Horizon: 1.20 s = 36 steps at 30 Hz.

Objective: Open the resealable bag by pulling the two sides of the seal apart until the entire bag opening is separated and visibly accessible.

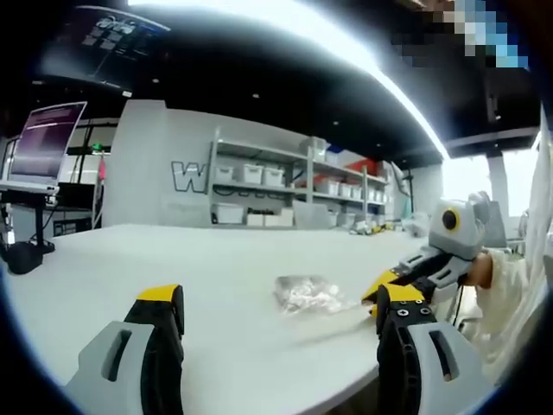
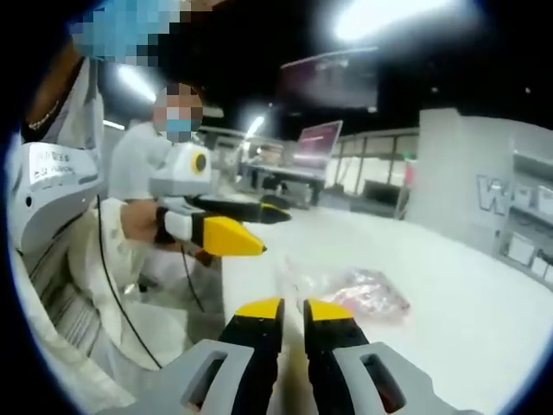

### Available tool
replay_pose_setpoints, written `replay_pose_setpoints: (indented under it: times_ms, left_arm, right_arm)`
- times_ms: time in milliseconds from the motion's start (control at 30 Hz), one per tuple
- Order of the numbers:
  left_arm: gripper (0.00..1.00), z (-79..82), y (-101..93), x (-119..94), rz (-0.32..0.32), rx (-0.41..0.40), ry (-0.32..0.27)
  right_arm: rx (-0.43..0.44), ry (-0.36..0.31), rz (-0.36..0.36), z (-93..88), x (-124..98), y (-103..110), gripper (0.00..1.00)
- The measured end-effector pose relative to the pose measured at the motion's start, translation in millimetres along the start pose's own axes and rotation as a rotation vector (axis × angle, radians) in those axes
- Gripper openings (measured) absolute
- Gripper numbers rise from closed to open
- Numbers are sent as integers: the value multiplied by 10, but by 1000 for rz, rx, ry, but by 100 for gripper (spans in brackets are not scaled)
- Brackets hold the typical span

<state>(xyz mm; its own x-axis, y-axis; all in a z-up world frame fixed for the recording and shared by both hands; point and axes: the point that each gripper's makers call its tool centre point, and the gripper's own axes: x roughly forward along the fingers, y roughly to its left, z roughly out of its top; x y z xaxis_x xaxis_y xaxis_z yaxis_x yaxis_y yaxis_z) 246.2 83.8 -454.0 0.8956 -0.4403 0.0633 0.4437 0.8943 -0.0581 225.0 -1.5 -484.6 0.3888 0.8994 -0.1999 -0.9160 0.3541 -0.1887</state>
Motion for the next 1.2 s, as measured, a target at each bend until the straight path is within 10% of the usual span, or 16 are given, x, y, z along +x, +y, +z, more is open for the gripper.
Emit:
replay_pose_setpoints:
  times_ms: [633,933,1200]
  left_arm:
    - [88,-52,18,-39,-11,-15,0]
    - [87,-59,19,-80,-12,0,6]
    - [87,-72,-16,-71,-23,-10,2]
  right_arm:
    - [-108,17,-200,335,19,31,14]
    - [-447,214,-242,269,160,3,15]
    - [-446,232,-224,260,178,-5,14]
